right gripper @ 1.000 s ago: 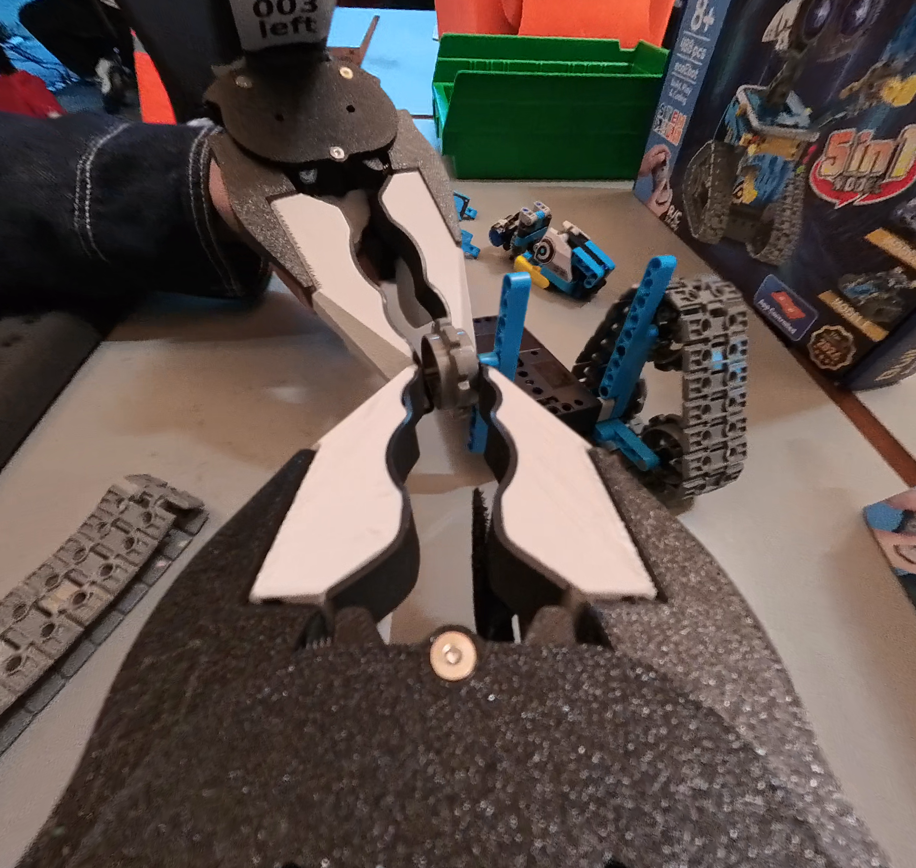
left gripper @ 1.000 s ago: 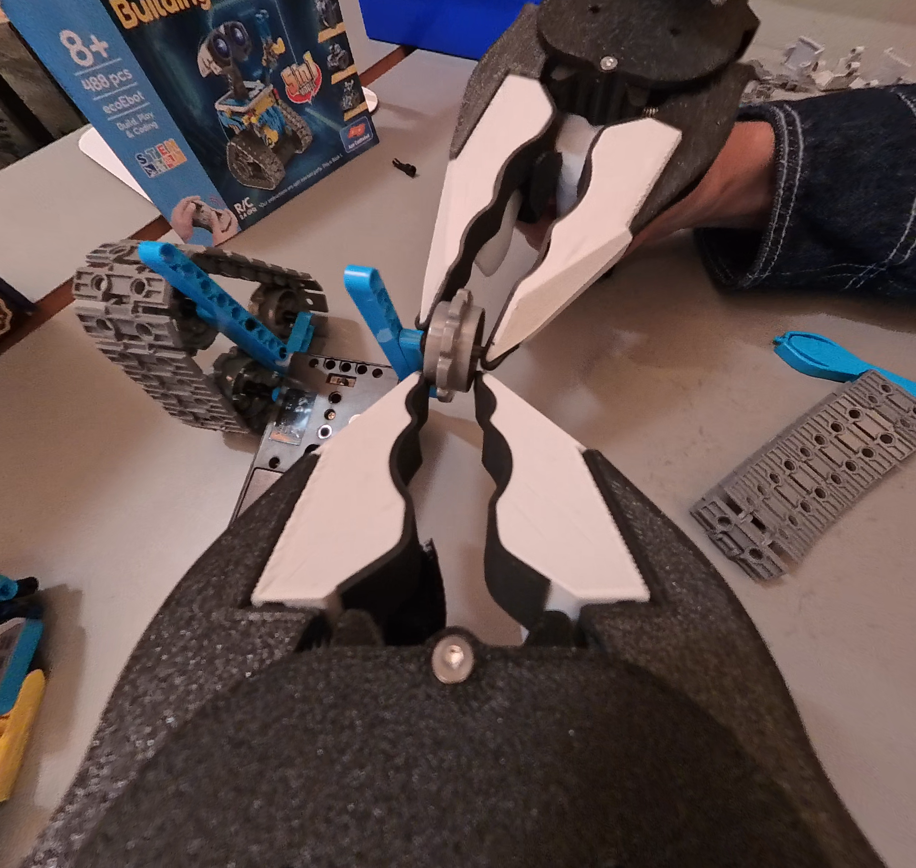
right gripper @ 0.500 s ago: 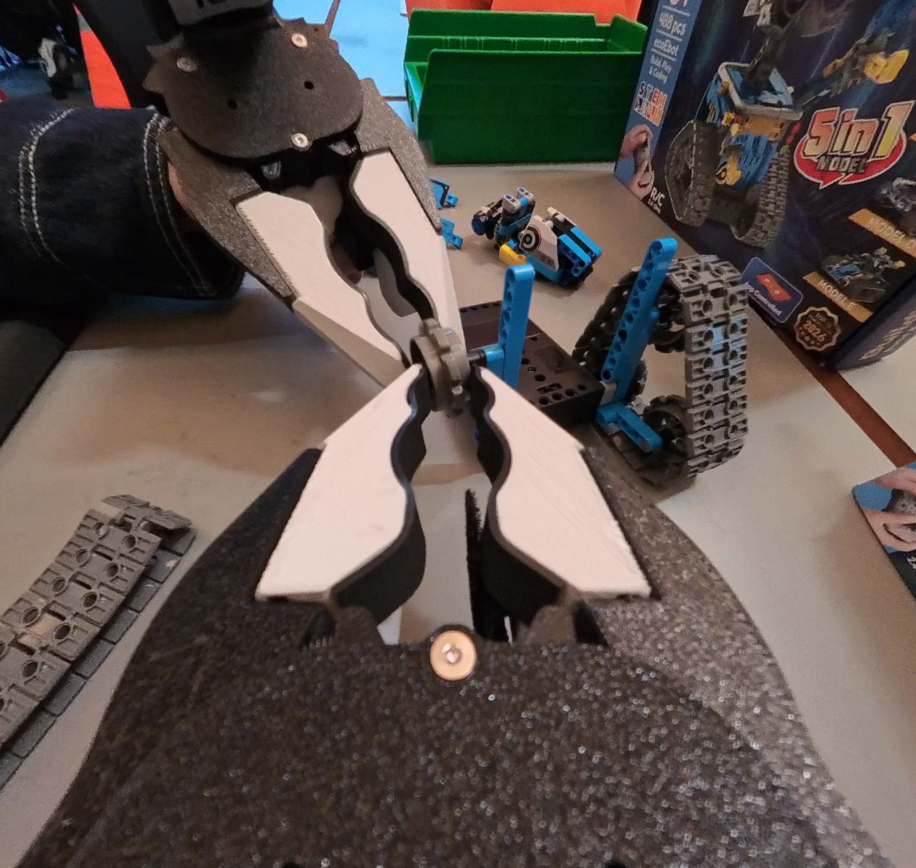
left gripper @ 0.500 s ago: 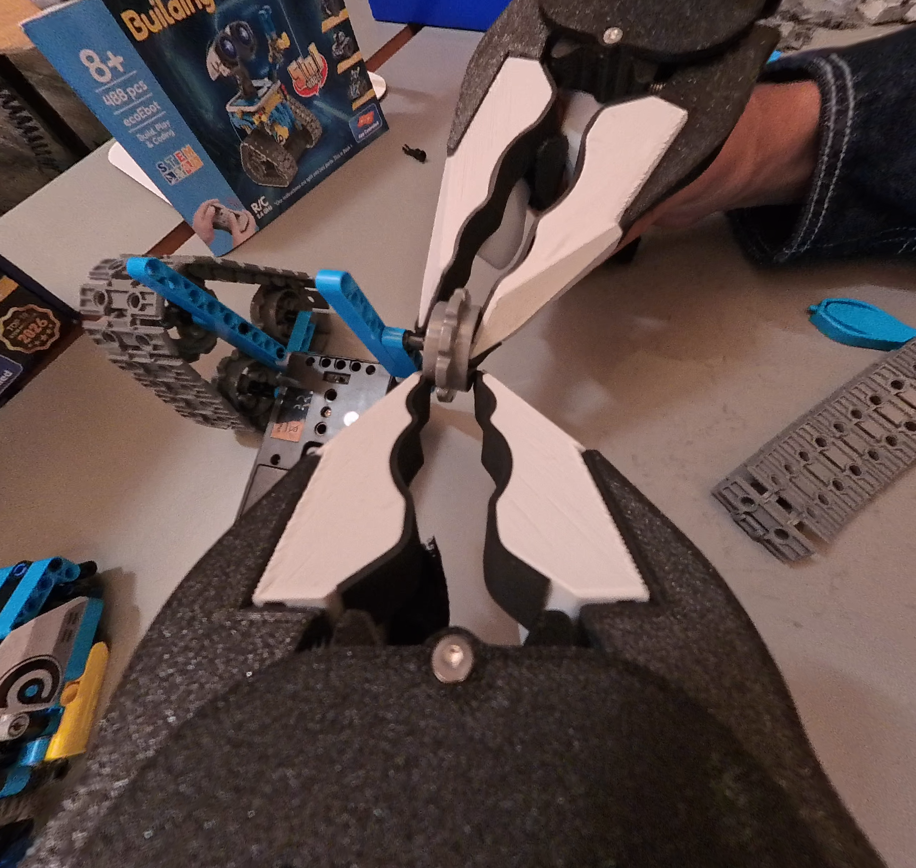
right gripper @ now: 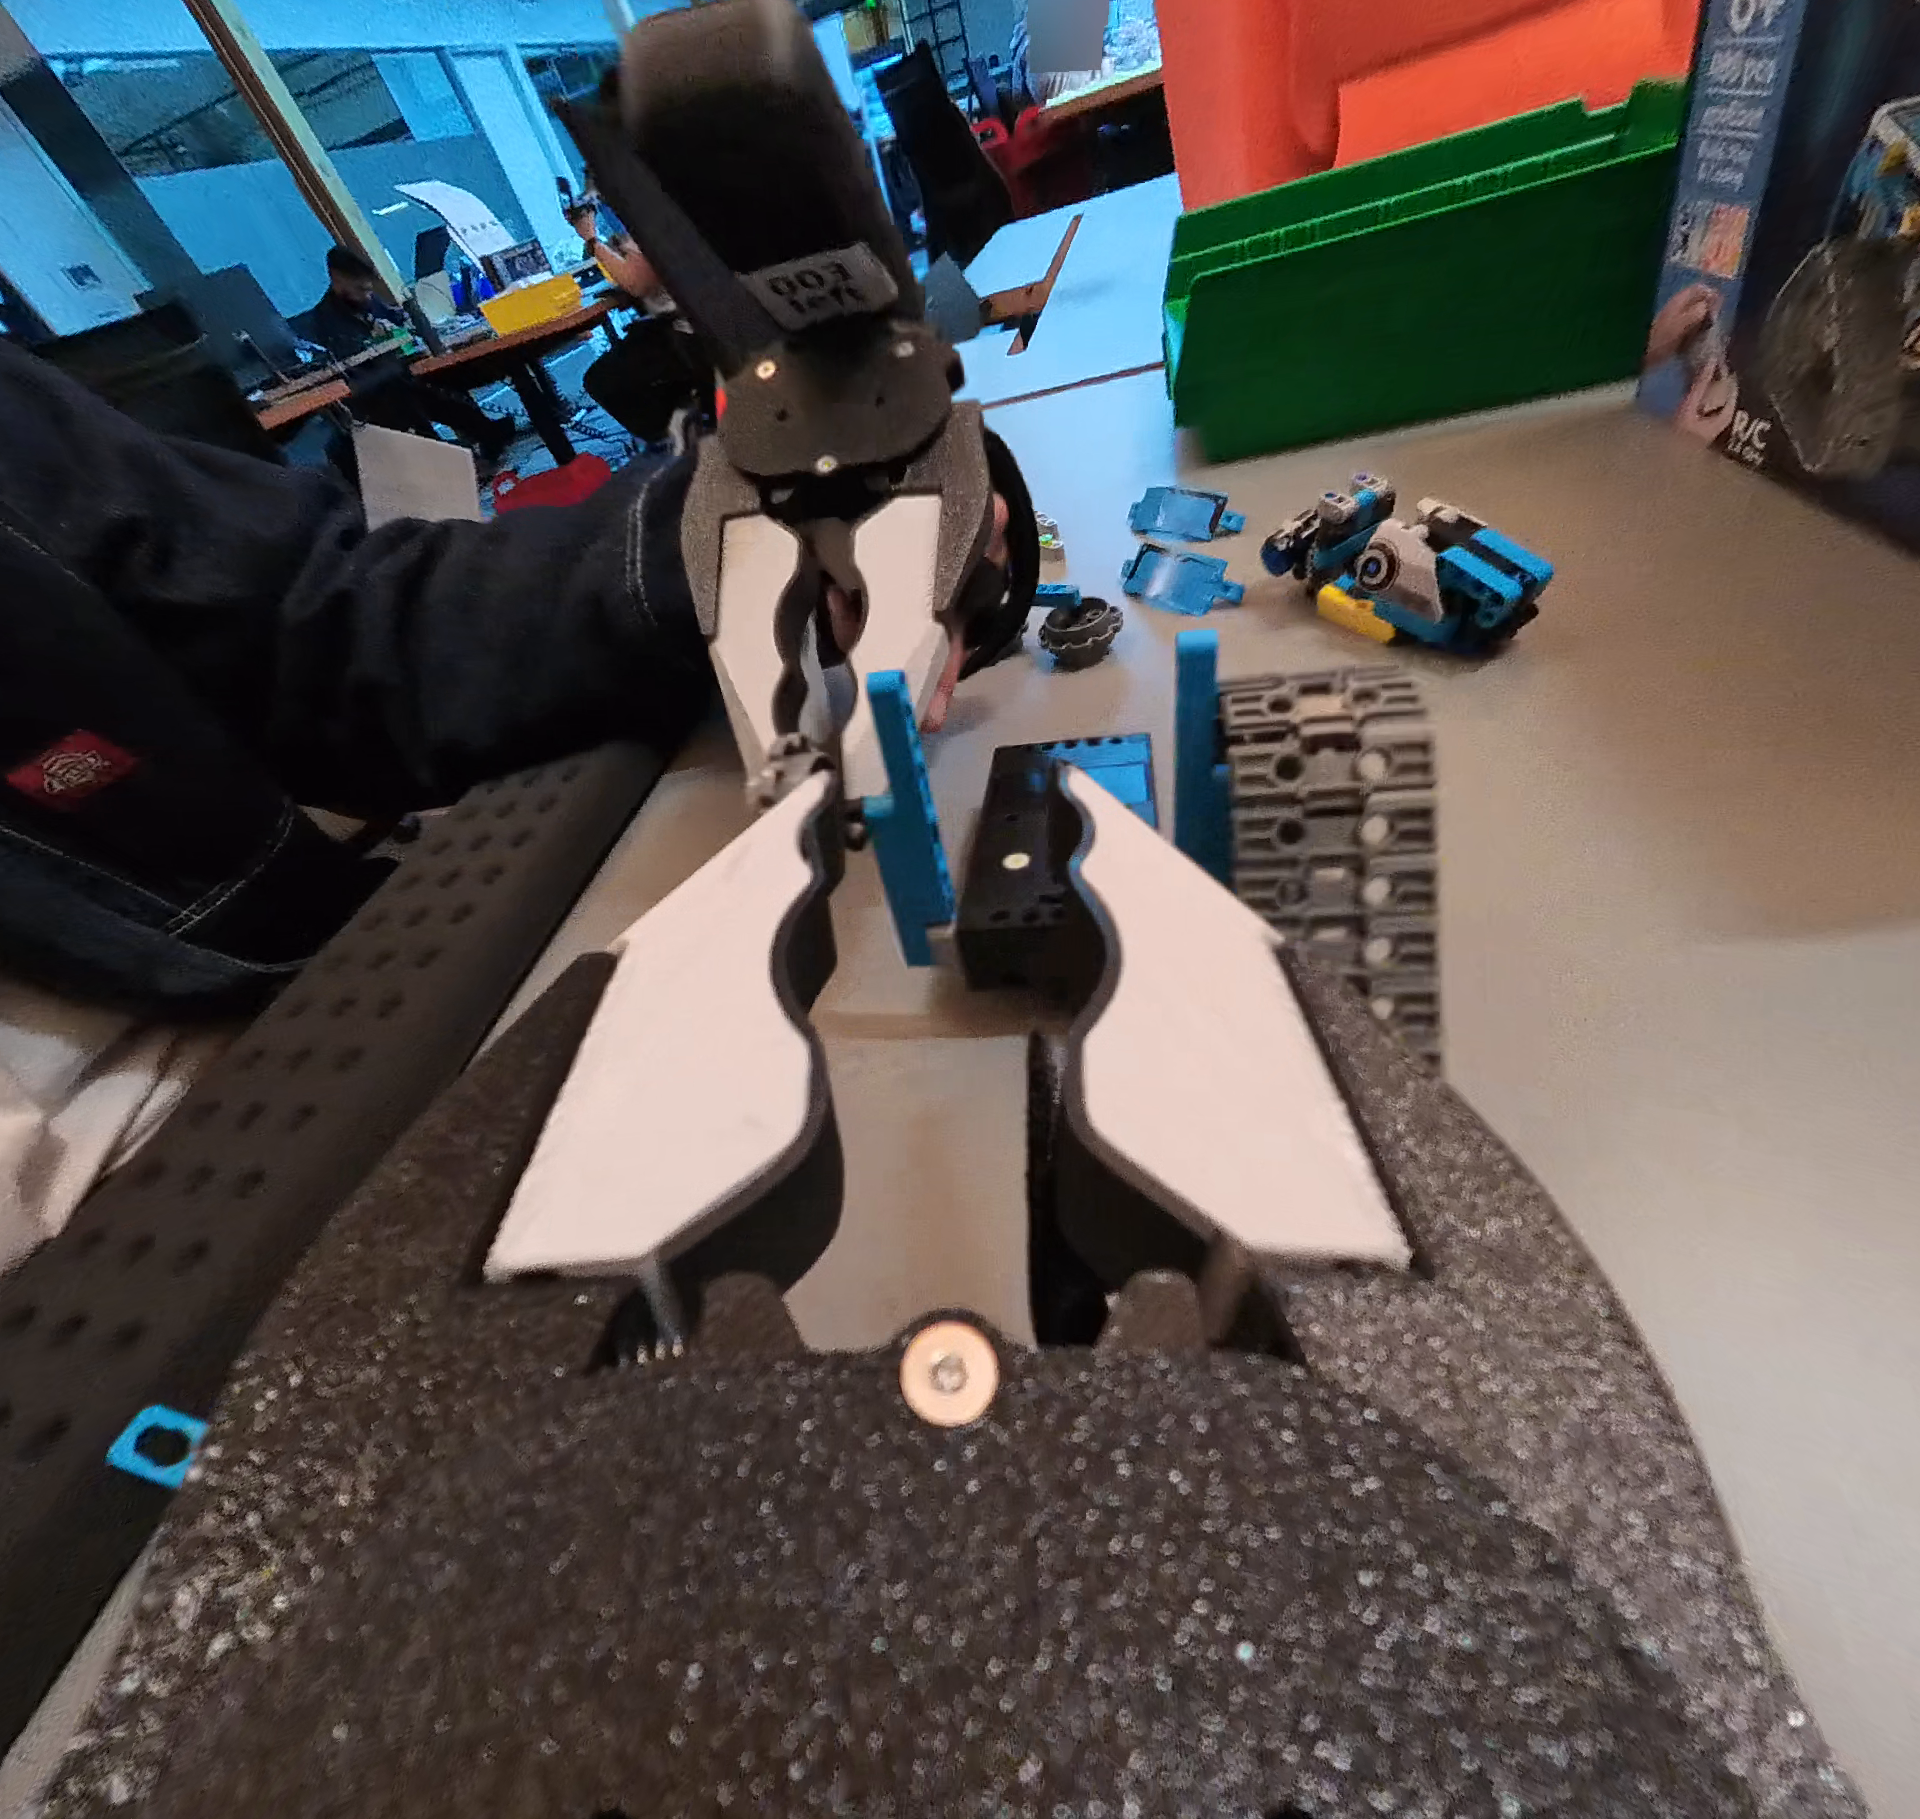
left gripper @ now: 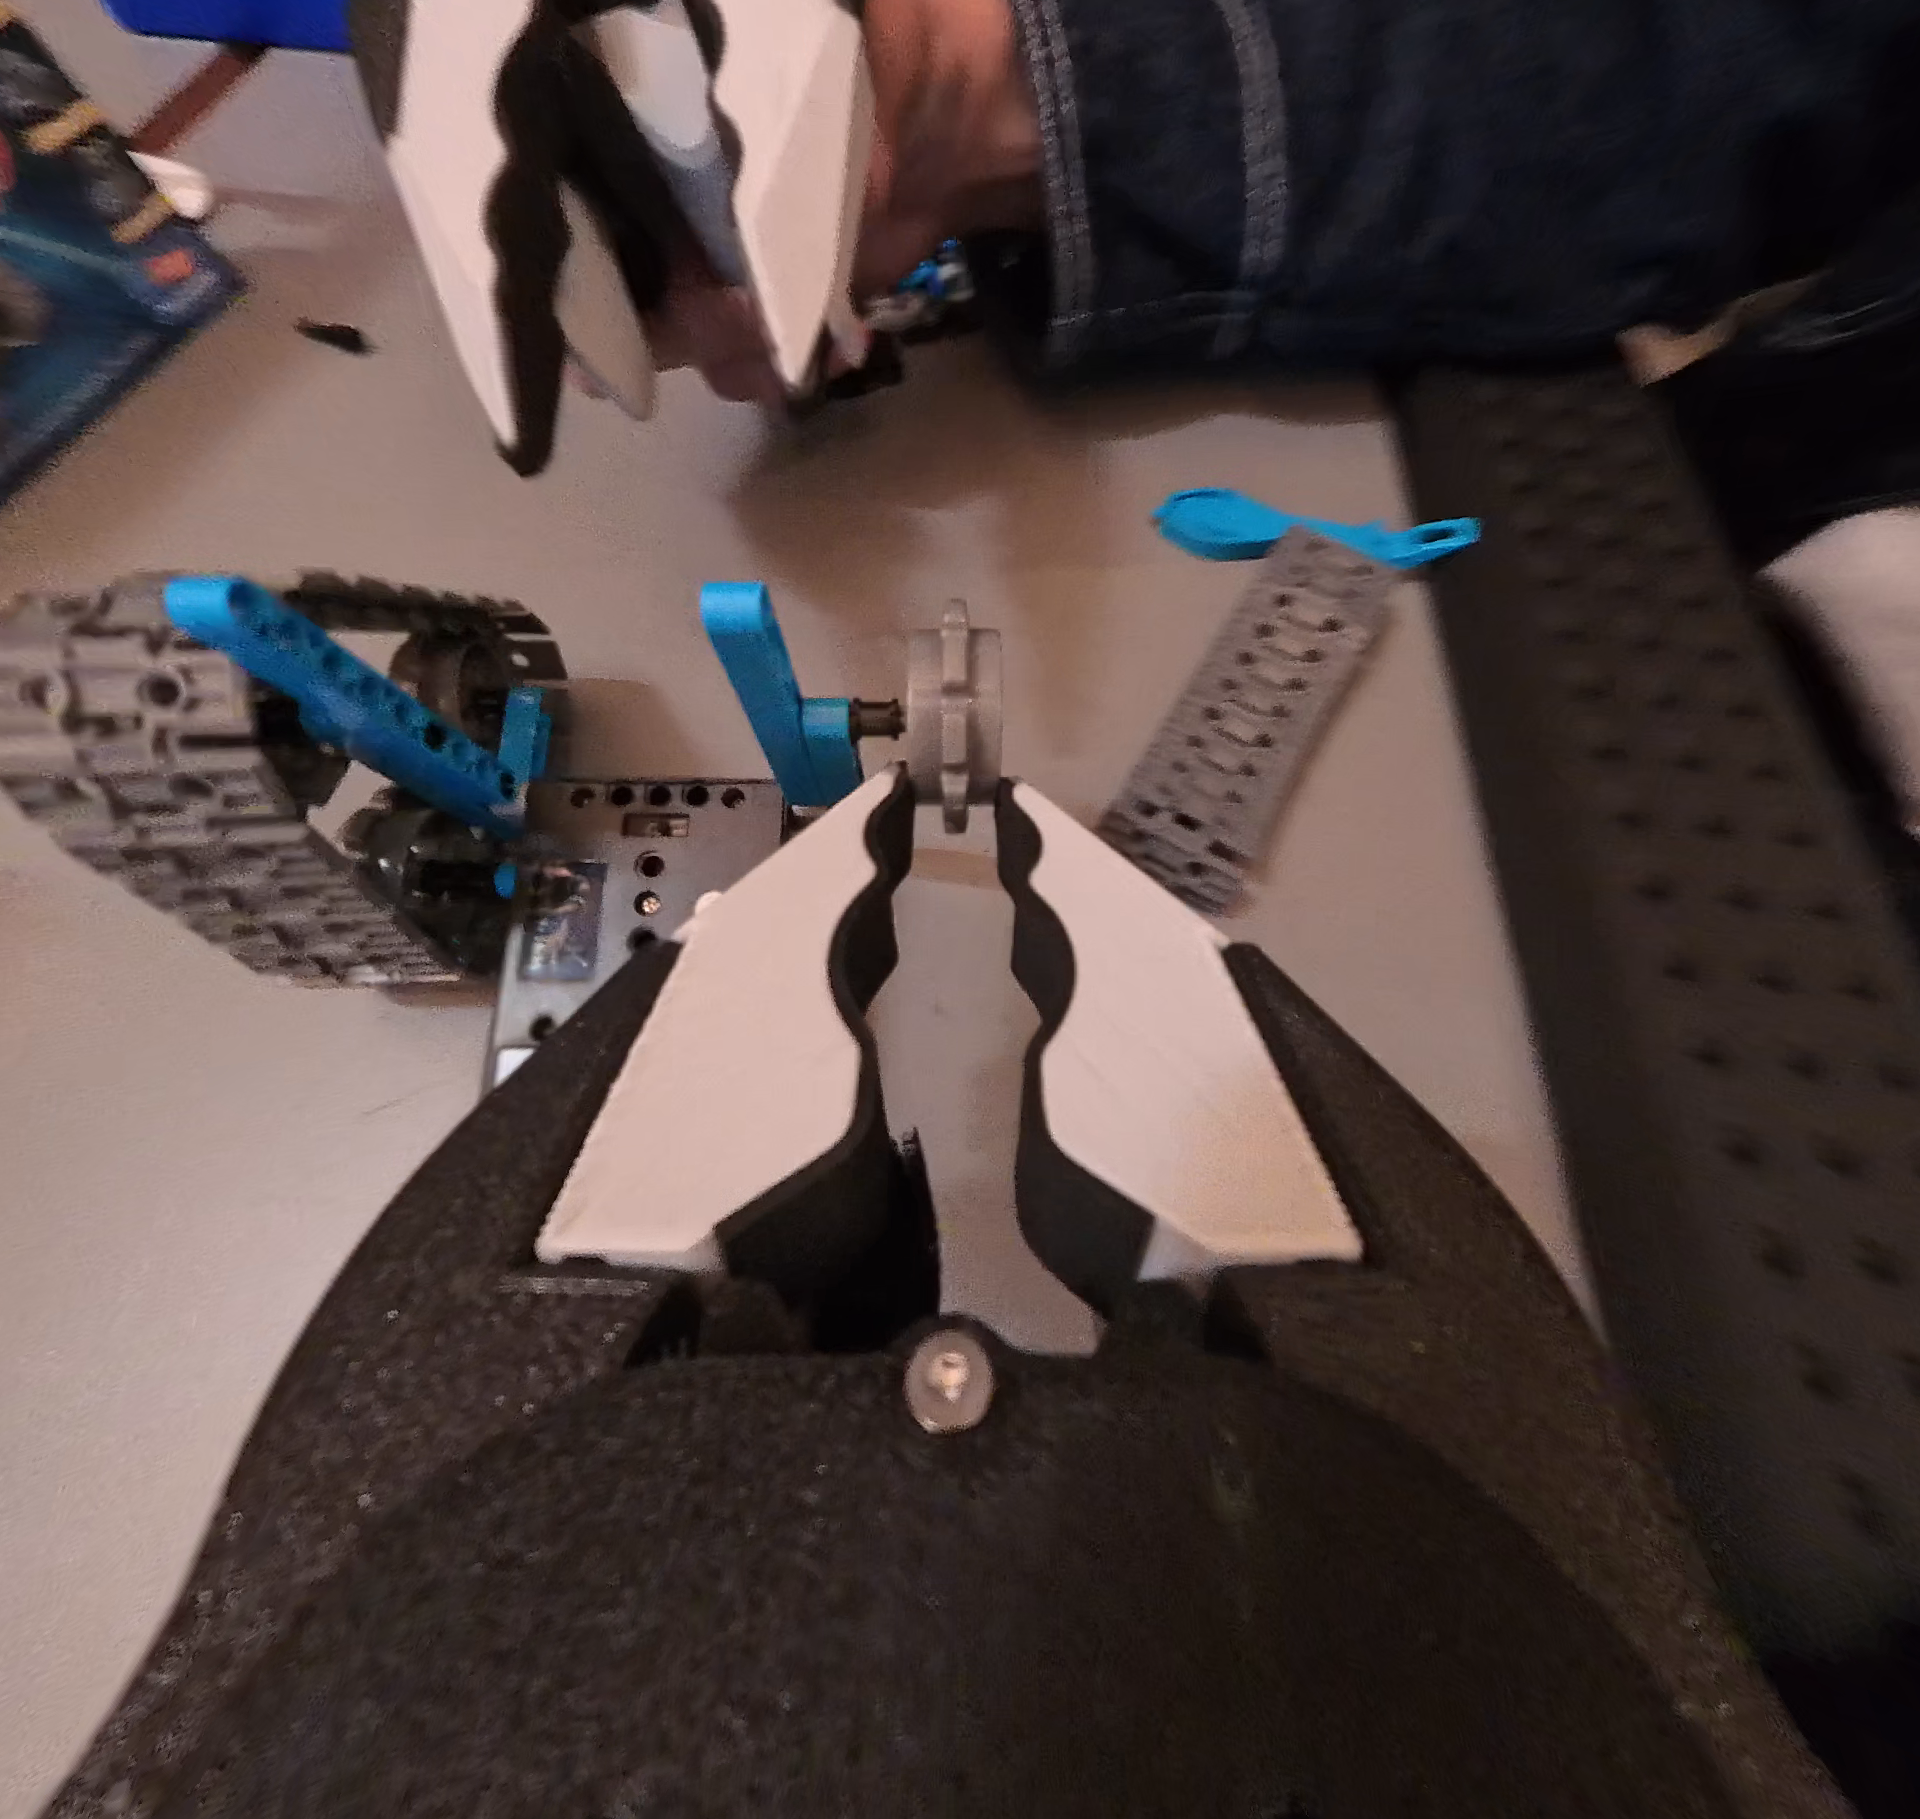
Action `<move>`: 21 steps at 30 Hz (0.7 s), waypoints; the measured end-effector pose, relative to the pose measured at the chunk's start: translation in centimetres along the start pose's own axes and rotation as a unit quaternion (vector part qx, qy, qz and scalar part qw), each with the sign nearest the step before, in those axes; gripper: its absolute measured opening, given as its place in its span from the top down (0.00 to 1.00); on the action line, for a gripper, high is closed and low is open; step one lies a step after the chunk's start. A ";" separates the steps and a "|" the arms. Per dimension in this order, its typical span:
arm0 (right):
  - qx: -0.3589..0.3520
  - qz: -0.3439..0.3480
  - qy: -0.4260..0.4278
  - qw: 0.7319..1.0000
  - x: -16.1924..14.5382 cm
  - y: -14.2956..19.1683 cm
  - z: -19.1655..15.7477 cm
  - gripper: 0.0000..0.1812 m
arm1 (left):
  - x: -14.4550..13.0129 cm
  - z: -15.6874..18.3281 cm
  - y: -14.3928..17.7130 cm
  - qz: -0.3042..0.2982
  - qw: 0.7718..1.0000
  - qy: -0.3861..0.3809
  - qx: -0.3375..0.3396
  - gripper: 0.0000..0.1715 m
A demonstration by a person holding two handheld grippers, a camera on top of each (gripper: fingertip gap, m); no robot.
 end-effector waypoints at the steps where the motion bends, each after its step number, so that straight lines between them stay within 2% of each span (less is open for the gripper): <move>1: -0.003 -0.002 0.003 1.000 -0.1 -0.5 0.0 0.79 | -0.2 0.3 0.3 0.006 1.000 0.009 -0.019 0.92; 4: 0.048 -0.004 0.001 0.999 -0.3 -3.5 -1.6 0.78 | -1.3 0.7 0.3 0.000 0.998 0.029 -0.049 0.91; 6: 0.056 -0.034 0.007 0.998 -0.8 -5.7 -2.1 0.78 | -2.3 0.6 0.3 -0.017 0.997 0.051 -0.062 0.90; 9: 0.023 -0.060 0.012 0.998 -1.2 -7.5 -1.6 0.86 | -4.3 -0.6 1.0 -0.048 0.991 0.116 -0.041 0.90; 11: -0.032 -0.070 0.023 0.997 -1.5 -7.9 -0.8 0.94 | -4.8 -1.4 1.9 -0.023 0.986 0.164 -0.015 0.86; 13: -0.075 -0.066 0.029 0.995 -1.3 -8.0 -0.5 0.94 | -4.4 -1.6 2.8 0.025 0.980 0.197 0.029 0.80; 16: -0.154 -0.052 0.034 0.986 -0.7 -7.6 0.0 0.95 | -3.3 -0.9 3.0 0.080 0.965 0.211 0.133 0.68; 19: -0.205 -0.069 0.063 0.974 -0.8 -7.9 0.0 0.96 | -3.6 -1.0 1.8 0.068 0.938 0.247 0.234 0.58; 21: -0.243 -0.072 0.081 0.964 -0.6 -7.8 0.2 0.96 | -3.5 -1.3 1.4 0.059 0.924 0.252 0.281 0.59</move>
Point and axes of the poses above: each gripper's, where its closed fingertips meet, y back along the fingers, x out of its top, z = x × y across the jaws, the point moved 1 cm from there along y, back along the fingers, and after that the axes turned 13 degrees about -z, right-handed, at the moved point
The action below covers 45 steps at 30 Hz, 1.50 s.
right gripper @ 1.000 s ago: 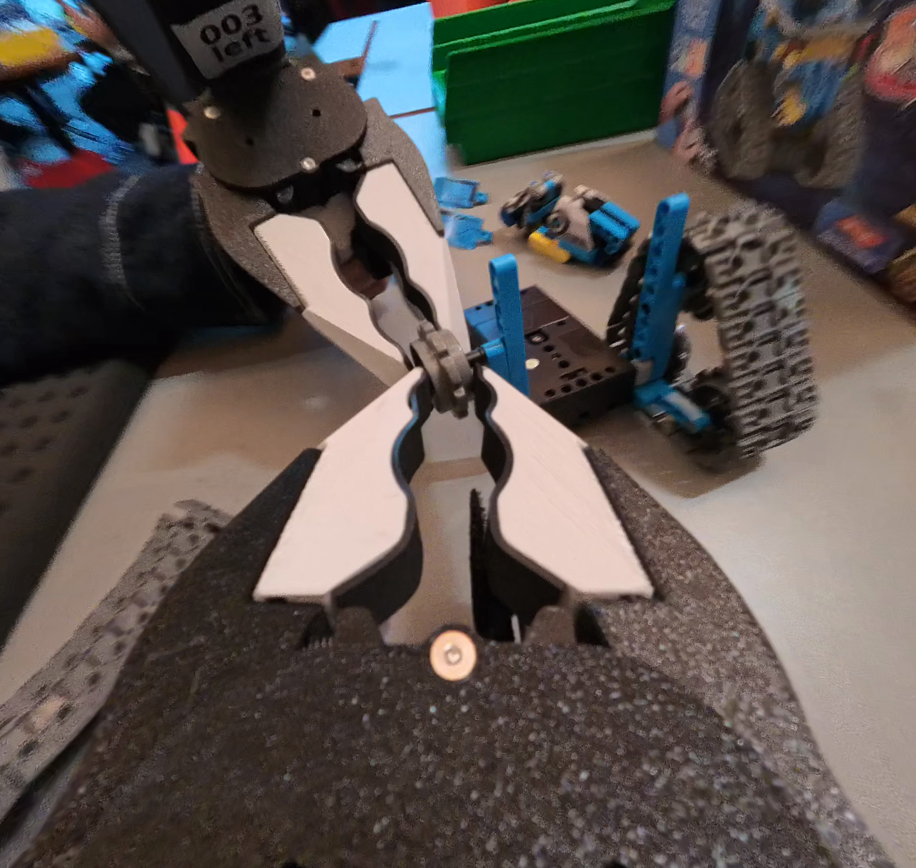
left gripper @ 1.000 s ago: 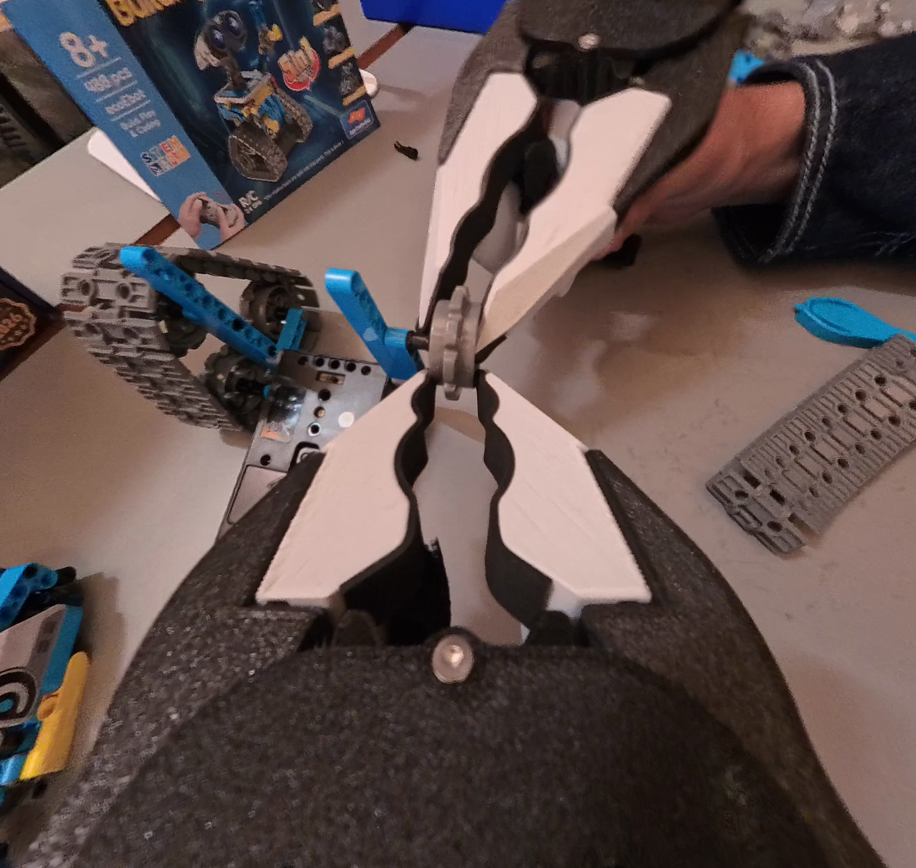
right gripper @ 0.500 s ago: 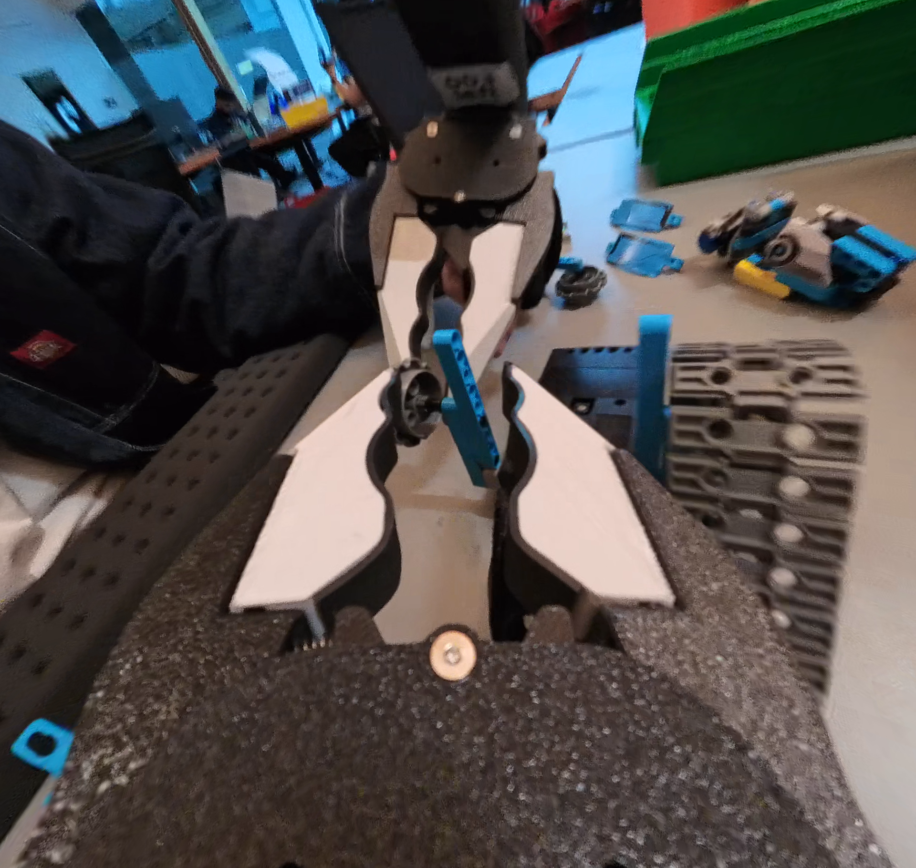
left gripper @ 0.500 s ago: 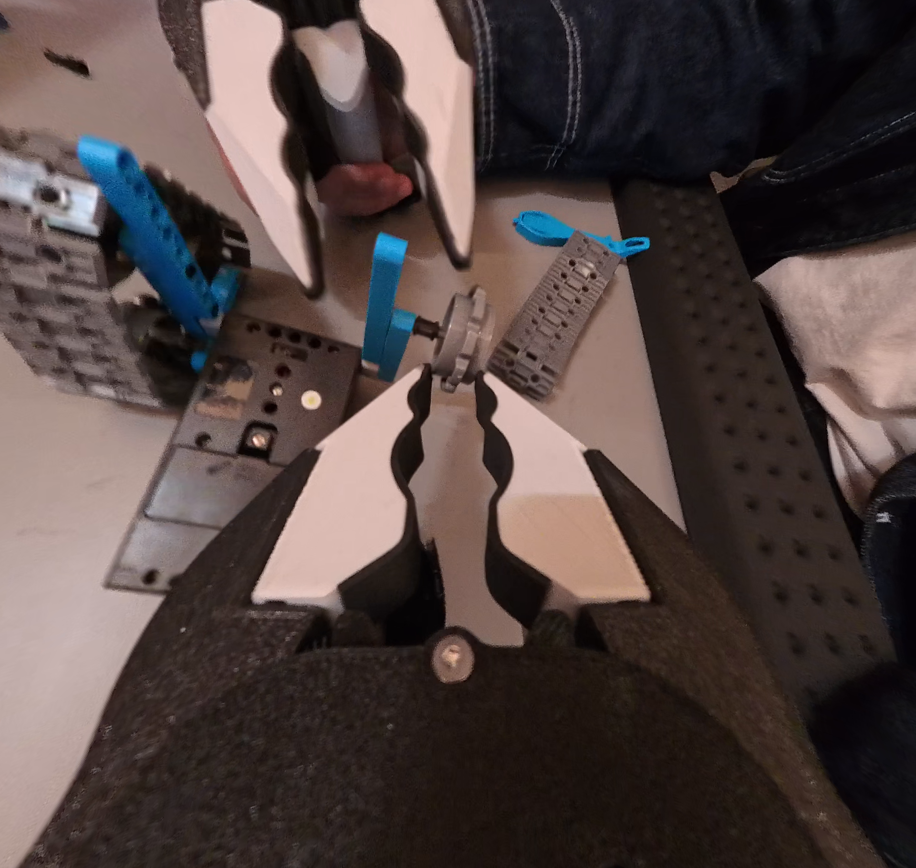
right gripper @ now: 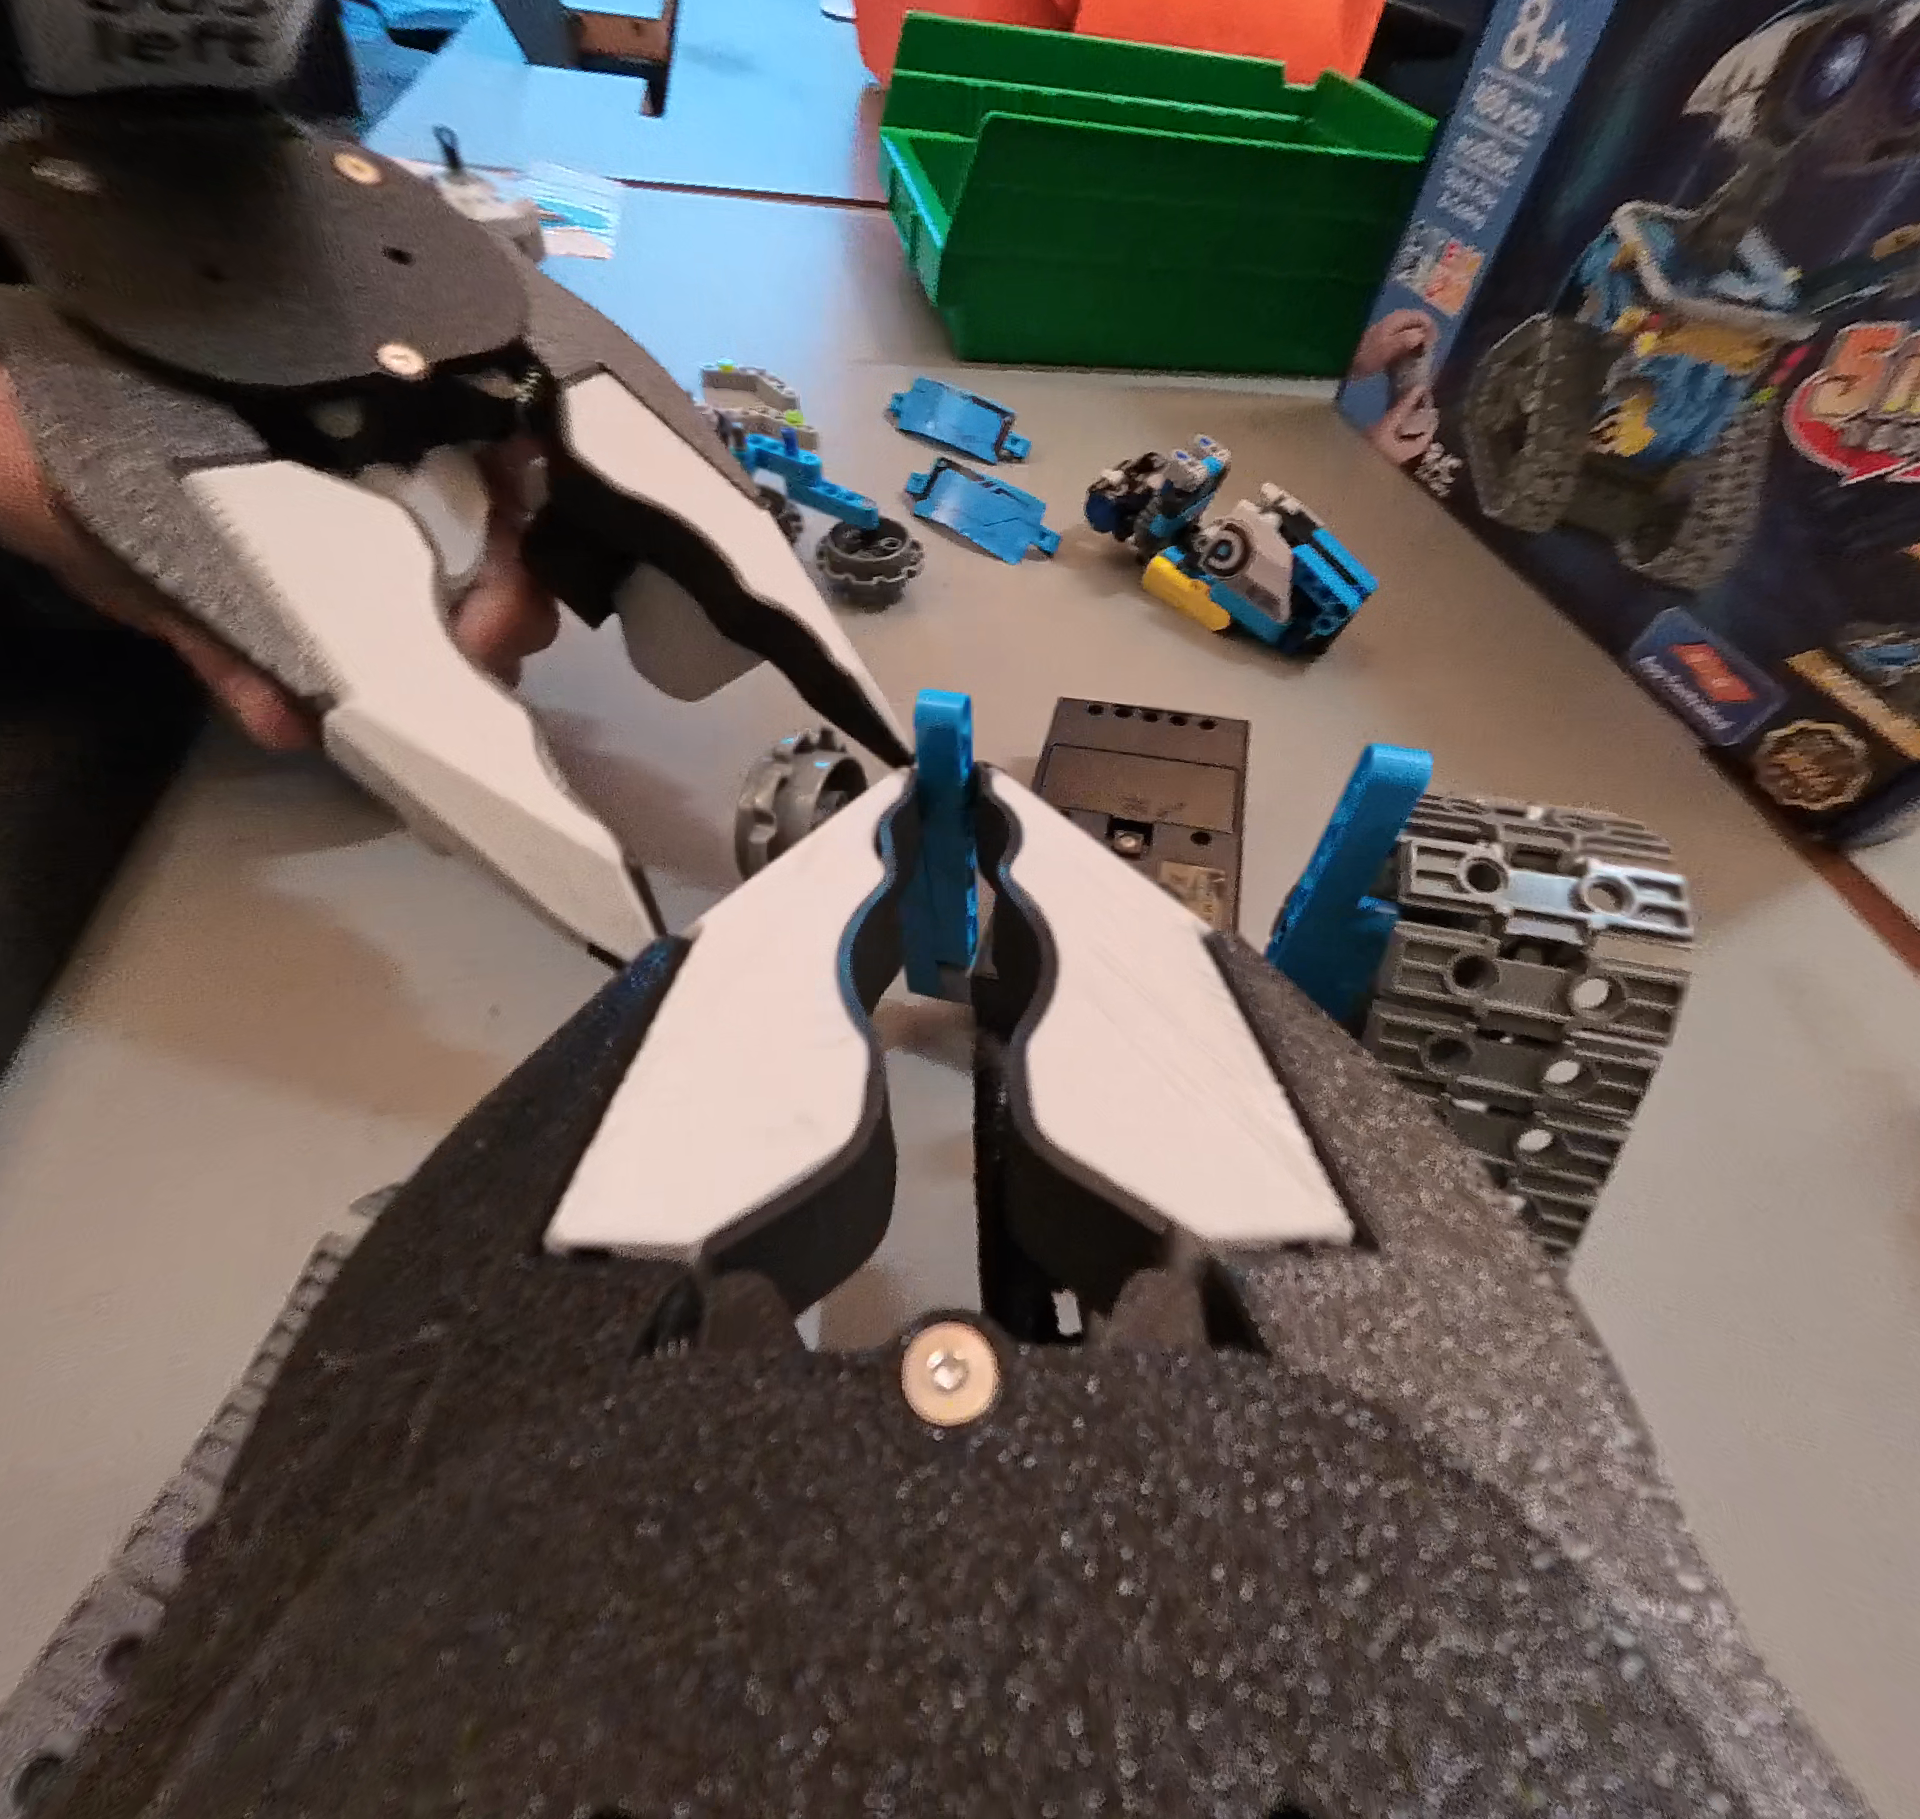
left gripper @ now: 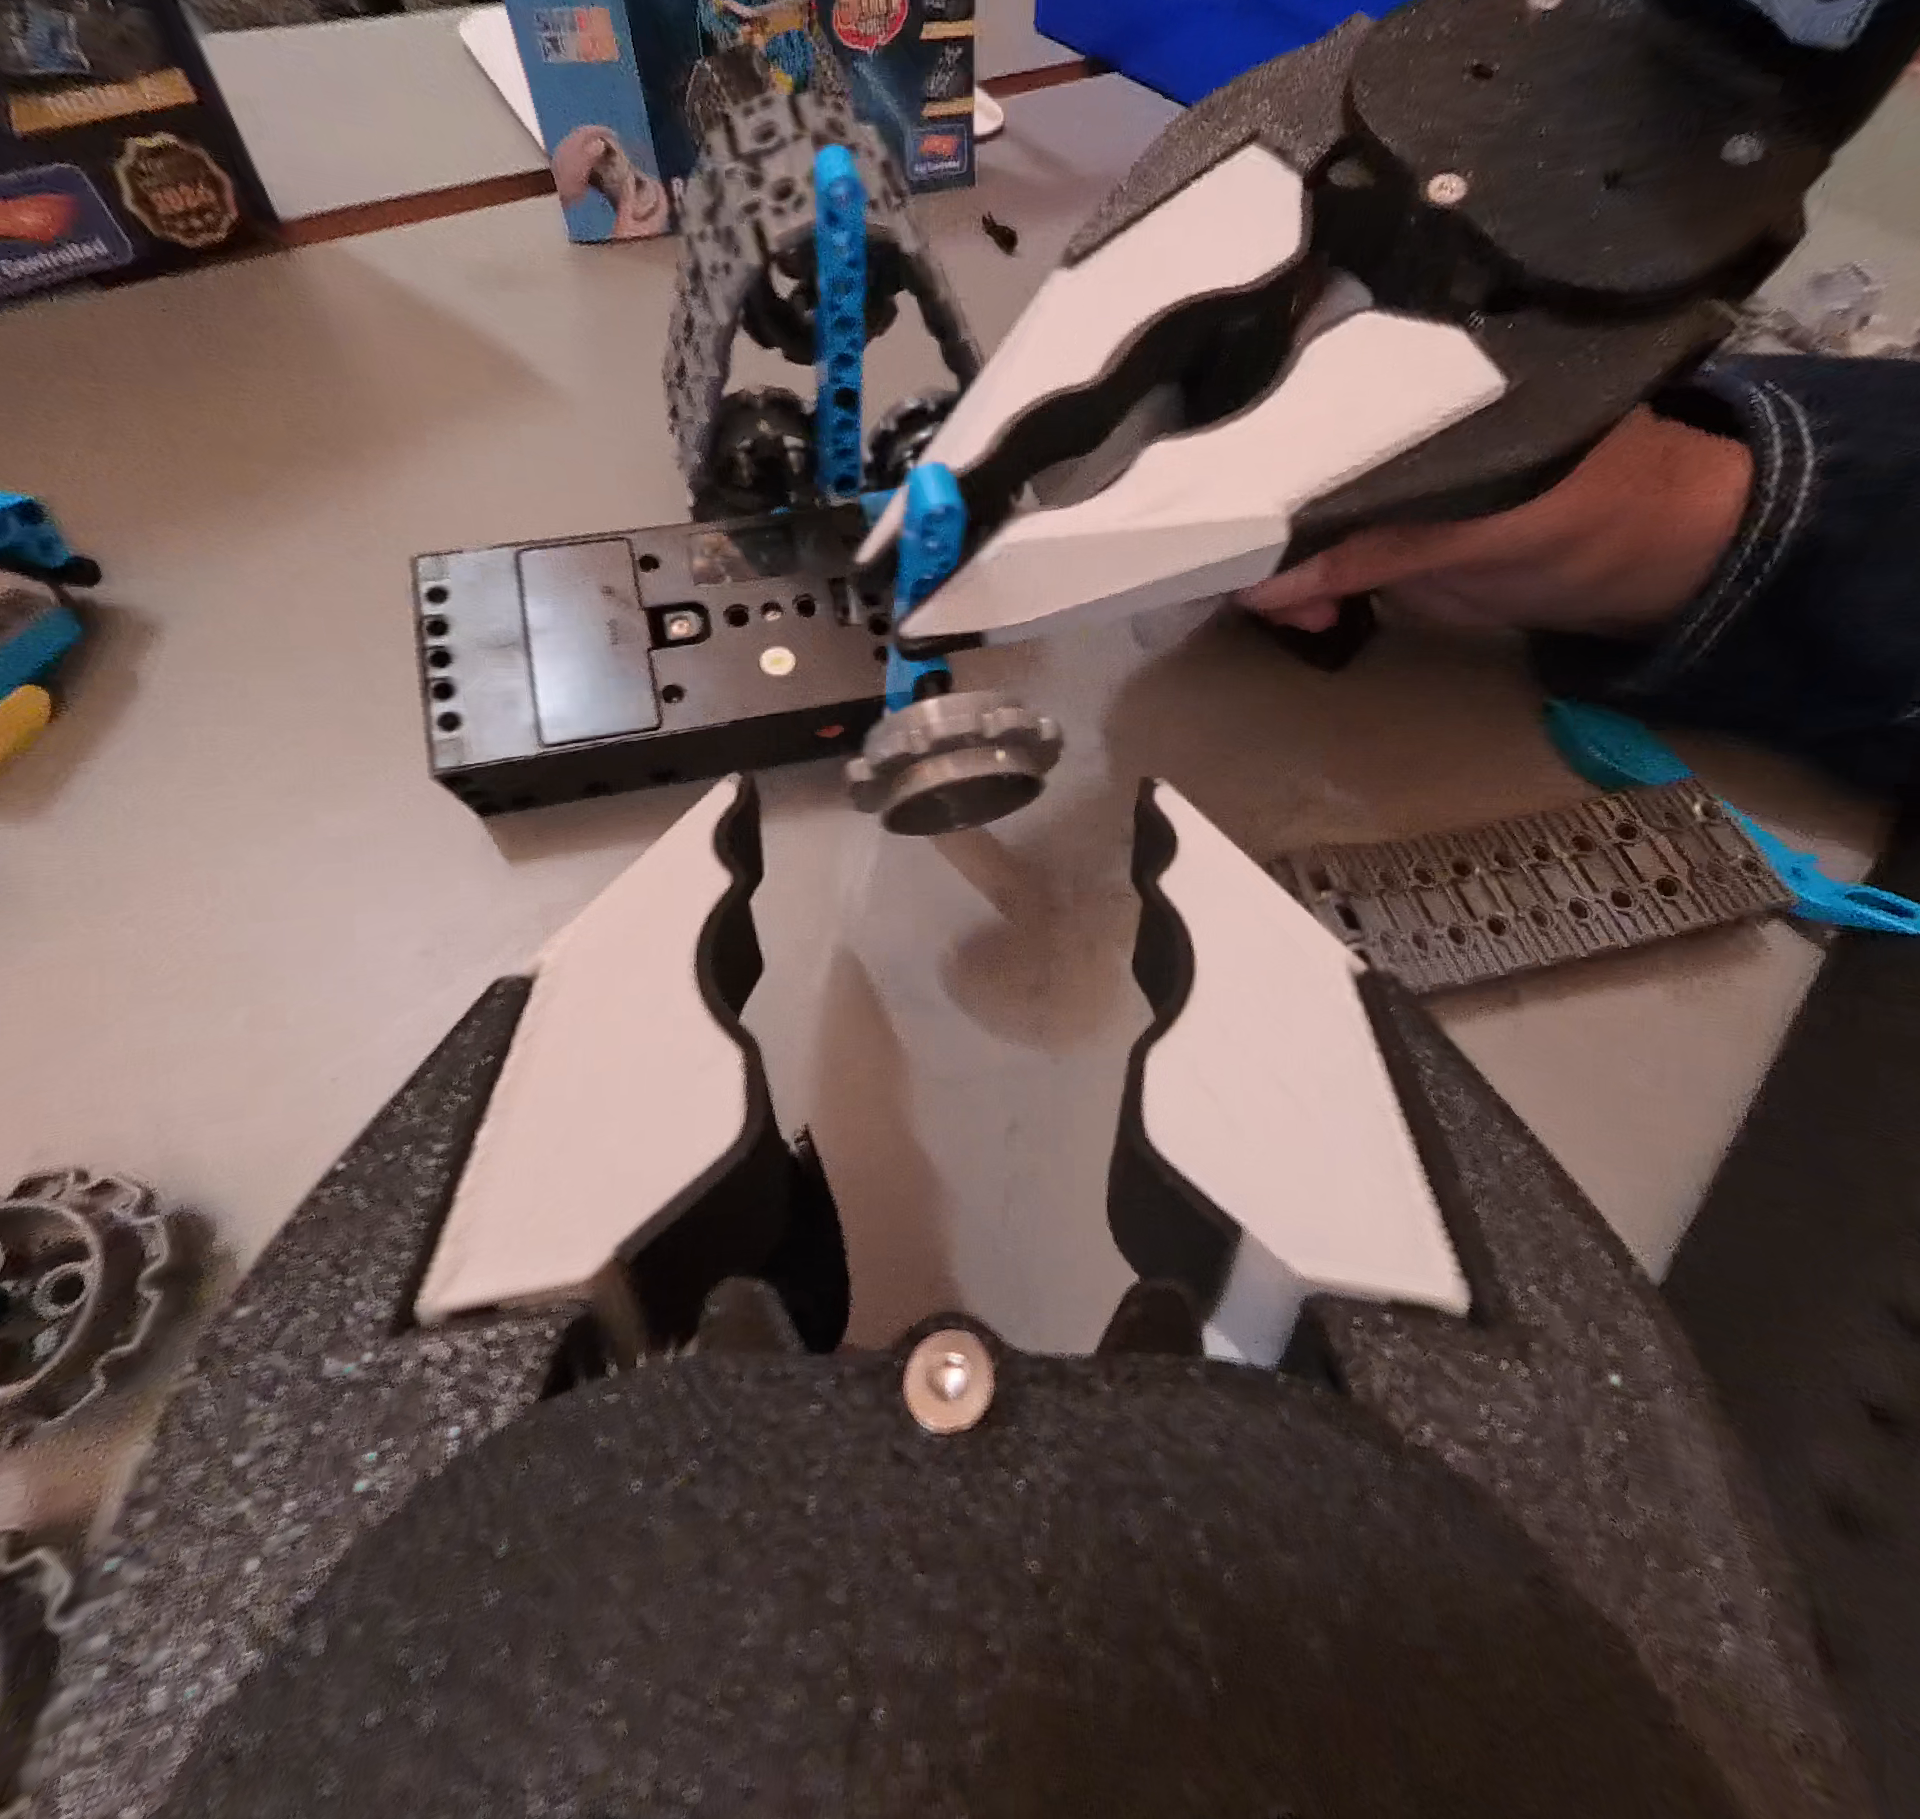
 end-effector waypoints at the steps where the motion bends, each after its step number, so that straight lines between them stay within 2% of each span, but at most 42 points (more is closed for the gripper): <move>1: -0.009 -0.001 0.000 1.000 0.0 0.0 0.0 0.96 | 0.1 -0.1 -0.2 -0.002 1.000 -0.007 0.023 0.59; 3: -0.010 0.000 -0.012 1.000 -0.1 0.0 -0.1 0.96 | 0.3 -0.7 -0.7 -0.008 0.998 -0.020 0.064 0.66; 7: -0.021 0.016 -0.045 0.999 0.1 0.1 0.5 0.96 | 0.6 -0.5 -1.3 -0.015 0.997 -0.031 0.071 0.76; 9: -0.014 0.011 -0.060 0.998 -0.1 -0.4 0.4 0.93 | 0.8 -0.5 -1.3 -0.013 0.995 -0.041 0.089 0.76; 11: -0.035 0.004 -0.048 0.998 -0.2 -0.5 0.8 0.97 | 0.9 -0.4 -1.3 -0.013 0.994 -0.042 0.098 0.76; 18: -0.075 -0.002 -0.050 0.996 -0.3 -0.4 1.6 0.97 | 1.1 -0.2 -1.2 0.000 0.992 -0.030 0.124 0.79; 22: -0.052 0.004 -0.079 0.995 -0.1 -0.5 1.8 0.97 | 1.3 -0.3 -1.2 0.005 0.992 -0.022 0.128 0.80; 24: -0.013 0.008 -0.103 0.995 -0.2 -0.5 1.5 0.97 | 1.1 -0.2 -1.3 0.007 0.994 -0.005 0.108 0.79; 27: 0.000 0.013 -0.110 0.994 0.0 -0.4 1.5 0.97 | 1.1 -0.2 -1.4 0.012 0.995 0.010 0.094 0.78; 28: 0.002 0.016 -0.113 0.993 0.0 -0.3 1.5 0.97 | 1.1 -0.3 -1.4 0.012 0.995 0.012 0.098 0.77; 30: -0.004 0.015 -0.113 0.993 0.1 -0.4 1.5 0.97 | 1.2 -0.2 -1.6 0.011 0.994 0.023 0.102 0.67; 32: -0.007 0.007 -0.098 0.995 0.2 -0.6 1.1 0.97 | 1.4 0.1 -2.2 0.006 0.994 0.033 0.101 0.65; 33: -0.011 0.003 -0.092 0.996 0.2 -0.7 1.0 0.97 | 1.6 0.0 -2.3 0.005 0.993 0.033 0.111 0.66; 35: -0.012 0.004 -0.090 0.996 0.2 -0.6 1.1 0.97 | 1.7 -0.5 -2.1 0.004 0.991 0.026 0.132 0.75; 42: 0.019 0.003 -0.137 0.990 0.3 -0.5 1.1 0.97 | 1.6 -0.1 -1.5 0.015 0.993 0.026 0.114 0.76; 45: 0.000 -0.008 -0.135 0.991 0.4 -0.4 1.5 0.97 | 1.5 -0.1 -1.4 0.013 0.992 0.016 0.121 0.78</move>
Point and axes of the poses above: each gripper's, where its closed fingertips meet, y back along the fingers, x out of its top, z = x × y across the jaws, the point moved 1 cm from there along y, back along the fingers, and after that the axes turned 13 degrees about -z, right-handed, at the moved point
